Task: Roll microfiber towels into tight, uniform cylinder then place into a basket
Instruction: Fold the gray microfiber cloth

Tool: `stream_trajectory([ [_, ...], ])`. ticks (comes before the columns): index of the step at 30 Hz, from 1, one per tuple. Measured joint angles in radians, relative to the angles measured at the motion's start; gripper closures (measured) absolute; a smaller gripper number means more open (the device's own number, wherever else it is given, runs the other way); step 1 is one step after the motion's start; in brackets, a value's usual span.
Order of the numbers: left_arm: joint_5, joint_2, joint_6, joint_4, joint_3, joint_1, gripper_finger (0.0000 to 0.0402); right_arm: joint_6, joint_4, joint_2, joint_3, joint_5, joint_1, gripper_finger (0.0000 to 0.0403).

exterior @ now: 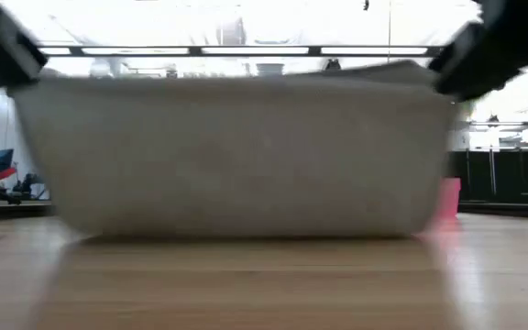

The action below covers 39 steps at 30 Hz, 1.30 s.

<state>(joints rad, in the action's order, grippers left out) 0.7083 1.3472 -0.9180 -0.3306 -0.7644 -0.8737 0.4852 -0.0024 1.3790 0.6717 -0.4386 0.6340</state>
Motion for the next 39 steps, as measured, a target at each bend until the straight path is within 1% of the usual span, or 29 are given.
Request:
stream_trajectory([
  [2,-0.023,0.079,-0.047,0.066,0.005,-0.025,0.0401,0.04,0.04,0.057,-0.003,0.0,0.046,0.0394],
  [6,-0.12,0.219,-0.04,0.289,0.005,-0.041,0.0402,0.093,0.165,0.193,0.002,0.016,0.104,0.0394],
  [8,-0.172,0.275,-0.016,0.402,0.005,-0.04,0.0402,0.107,0.242,0.265,0.013,0.06,0.119,0.0394],
  [10,-0.188,0.31,0.01,0.473,0.005,-0.04,0.0401,0.117,0.315,0.339,0.03,0.119,0.123,0.0394],
  [12,-0.19,0.32,0.015,0.486,0.005,-0.039,0.0401,0.117,0.33,0.397,0.053,0.149,0.122,0.0394],
  [14,-0.174,0.31,0.017,0.454,0.005,-0.037,0.0401,0.118,0.316,0.433,0.079,0.151,0.119,0.0394],
  [16,-0.141,0.285,0.021,0.421,0.005,-0.036,0.0401,0.117,0.289,0.444,0.094,0.151,0.111,0.0394],
  [19,-0.064,0.218,0.084,0.376,0.006,-0.036,0.0402,0.104,0.265,0.428,0.099,0.141,0.098,0.0394],
  [21,-0.001,0.168,0.135,0.343,0.005,-0.036,0.0402,0.091,0.239,0.399,0.098,0.096,0.095,0.0394],
  [23,0.053,0.119,0.192,0.316,0.005,-0.035,0.0402,0.083,0.182,0.355,0.099,0.014,0.097,0.0394],
  [27,0.133,0.037,0.236,0.225,0.009,-0.016,0.0402,0.145,0.004,0.271,0.098,-0.22,0.097,0.0394],
  [29,0.153,0.012,0.242,0.206,0.029,0.0,0.0402,0.212,-0.089,0.236,0.096,-0.307,0.096,0.0394],
  [32,0.163,0.003,0.245,0.207,0.066,0.04,0.0402,0.261,-0.17,0.218,0.089,-0.349,0.089,0.0394],
  [39,0.161,0.011,0.245,0.204,0.146,0.133,0.0402,0.263,-0.176,0.254,0.072,-0.35,0.058,0.0394],
])
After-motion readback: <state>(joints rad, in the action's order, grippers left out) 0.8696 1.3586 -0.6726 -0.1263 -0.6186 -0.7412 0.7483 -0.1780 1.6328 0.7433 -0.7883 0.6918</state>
